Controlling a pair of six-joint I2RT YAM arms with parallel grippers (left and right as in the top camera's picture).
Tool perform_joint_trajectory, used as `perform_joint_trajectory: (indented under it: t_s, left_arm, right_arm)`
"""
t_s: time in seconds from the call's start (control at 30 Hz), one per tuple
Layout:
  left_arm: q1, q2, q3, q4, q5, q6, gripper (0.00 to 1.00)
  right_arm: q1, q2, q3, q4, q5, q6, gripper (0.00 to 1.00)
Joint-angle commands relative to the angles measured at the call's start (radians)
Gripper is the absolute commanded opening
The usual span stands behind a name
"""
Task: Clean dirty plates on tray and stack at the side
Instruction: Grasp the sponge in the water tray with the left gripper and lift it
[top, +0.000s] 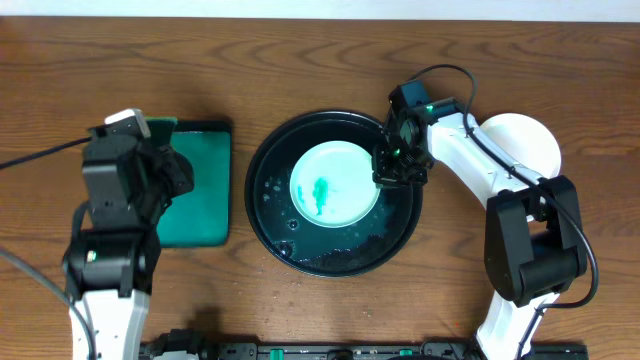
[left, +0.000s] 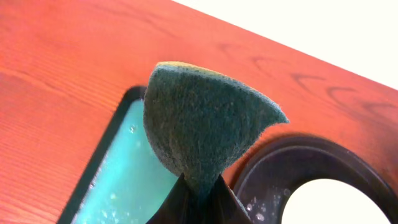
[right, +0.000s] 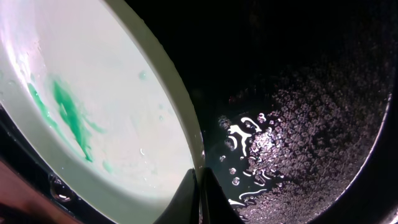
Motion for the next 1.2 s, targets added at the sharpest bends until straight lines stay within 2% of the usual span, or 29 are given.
perform_joint_trajectory:
  t_s: [0.0, 1.17]
  left_arm:
    - [-0.005, -0.043, 0.004, 0.005, -0.017, 0.035, 0.07]
    - [-0.005, 0.022, 0.004, -0.021, -0.016, 0.051, 0.06]
  right_arm:
    - [0.007, -0.014, 0.007, -0.001, -0.008, -0.01, 0.01]
    - [0.007, -0.014, 0.007, 0.0, -0.008, -0.009, 0.01]
